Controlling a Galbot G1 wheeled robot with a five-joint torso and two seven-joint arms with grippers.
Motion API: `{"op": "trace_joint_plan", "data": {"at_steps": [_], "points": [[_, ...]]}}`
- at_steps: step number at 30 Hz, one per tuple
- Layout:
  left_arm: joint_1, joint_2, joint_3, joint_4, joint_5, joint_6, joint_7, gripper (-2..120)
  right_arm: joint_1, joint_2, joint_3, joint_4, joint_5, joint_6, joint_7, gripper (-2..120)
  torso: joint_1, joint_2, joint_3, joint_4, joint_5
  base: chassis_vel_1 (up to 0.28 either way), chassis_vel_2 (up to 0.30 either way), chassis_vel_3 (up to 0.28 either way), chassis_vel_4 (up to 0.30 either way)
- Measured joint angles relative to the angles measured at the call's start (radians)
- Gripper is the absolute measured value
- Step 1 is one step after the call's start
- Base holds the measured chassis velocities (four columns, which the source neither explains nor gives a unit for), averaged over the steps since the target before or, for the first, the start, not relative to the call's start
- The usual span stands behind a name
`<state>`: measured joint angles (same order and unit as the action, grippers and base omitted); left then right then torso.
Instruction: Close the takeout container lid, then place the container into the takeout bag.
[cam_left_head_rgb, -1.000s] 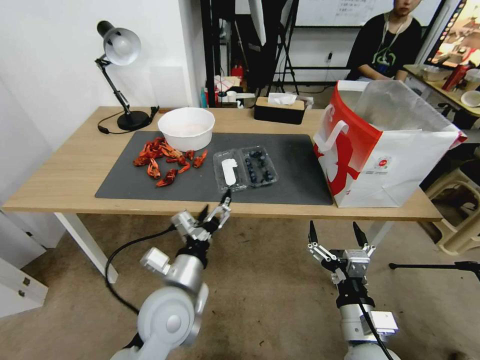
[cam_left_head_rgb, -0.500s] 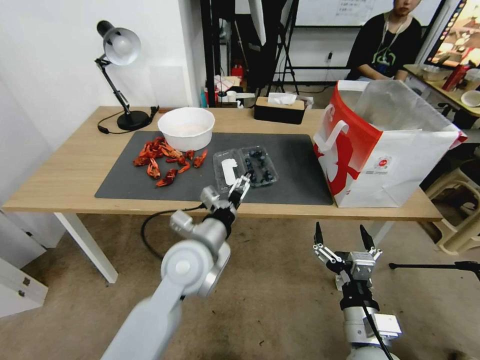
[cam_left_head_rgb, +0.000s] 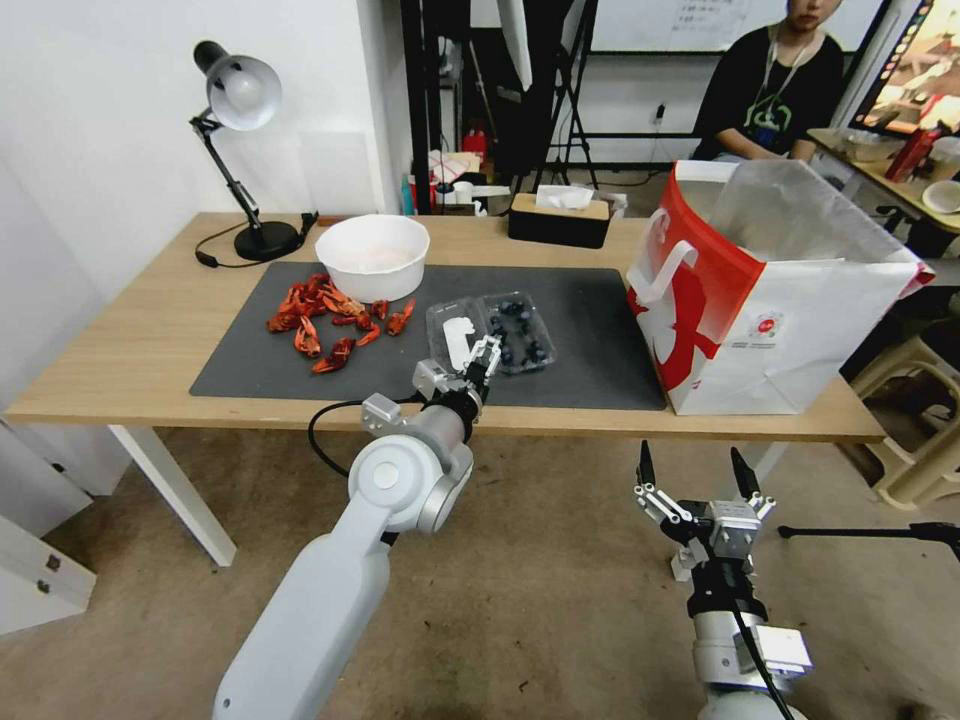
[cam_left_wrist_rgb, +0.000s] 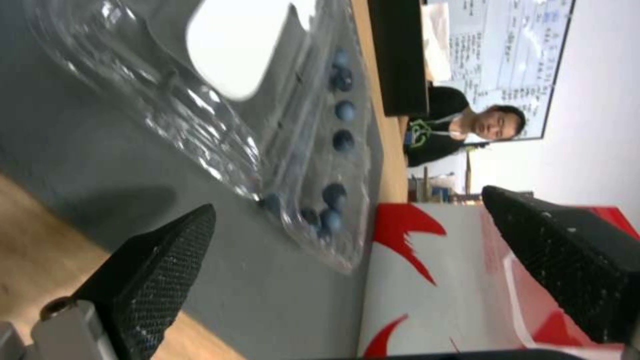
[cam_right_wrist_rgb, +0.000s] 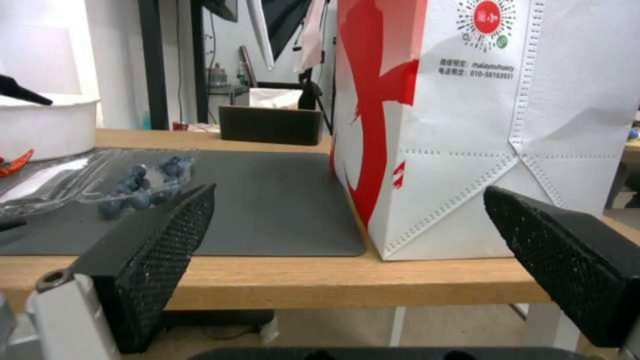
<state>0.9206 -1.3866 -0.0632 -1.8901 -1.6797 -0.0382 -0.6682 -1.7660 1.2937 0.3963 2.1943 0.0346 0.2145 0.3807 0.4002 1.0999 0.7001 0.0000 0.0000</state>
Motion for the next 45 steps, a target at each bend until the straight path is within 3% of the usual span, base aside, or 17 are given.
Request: {"op": "trace_joint_plan", "data": {"at_steps": [12, 17, 23, 24, 27, 33, 40, 45], "points": [[-0.025, -0.006, -0.01, 0.053, 0.033, -0.021, 0.013, 99, 0.008, -0.002, 0.001, -0.006, 0.005, -0.001, 0.003, 100, 0.0, 0.0, 0.0, 0.0, 0.0, 0.0, 0.0, 0.0, 0.0], [-0.021, 0.009, 0.008, 0.056, 0.118, -0.03, 0.057, 99, 0.009, -0.001, -0.001, -0.008, 0.005, -0.001, 0.003, 100, 0.0, 0.0, 0.0, 0.0, 0.0, 0.0, 0.0, 0.0, 0.0], [0.007, 0.037, 0.066, 0.058, 0.328, -0.077, 0.191, 99, 0.008, 0.002, -0.003, -0.012, 0.002, 0.002, 0.003, 100, 0.0, 0.0, 0.0, -0.0001, -0.0001, 0.0, 0.0, 0.0, 0.0], [0.007, 0.037, 0.066, 0.058, 0.328, -0.077, 0.191, 99, 0.008, 0.002, -0.003, -0.012, 0.002, 0.002, 0.003, 100, 0.0, 0.0, 0.0, -0.0001, -0.0001, 0.0, 0.0, 0.0, 0.0], [0.012, 0.05, 0.091, 0.071, 0.459, -0.116, 0.283, 99, 0.006, 0.005, -0.003, -0.014, -0.003, 0.006, 0.002, 100, 0.0, 0.0, 0.0, 0.0, 0.0, 0.0, 0.0, 0.0, 0.0], [0.01, 0.068, 0.117, 0.089, 0.616, -0.167, 0.38, 99, 0.001, 0.007, -0.002, -0.017, -0.01, 0.013, 0.002, 100, 0.0, 0.0, 0.0, 0.0, -0.0001, 0.0, 0.0, 0.0, 0.0], [-0.005, 0.08, 0.143, 0.089, 0.648, -0.187, 0.452, 100, 0.002, 0.012, -0.003, -0.021, -0.016, 0.015, 0.001, 100, 0.0, 0.0, 0.0, 0.0, 0.0, 0.0, 0.0, 0.0, 0.0], [-0.039, 0.082, 0.168, 0.073, 0.52, -0.17, 0.443, 99, 0.001, 0.015, -0.003, -0.023, -0.02, 0.016, 0.001, 100, 0.0, 0.0, 0.0, 0.0, 0.0001, 0.0, 0.0, 0.0, 0.0]]}}
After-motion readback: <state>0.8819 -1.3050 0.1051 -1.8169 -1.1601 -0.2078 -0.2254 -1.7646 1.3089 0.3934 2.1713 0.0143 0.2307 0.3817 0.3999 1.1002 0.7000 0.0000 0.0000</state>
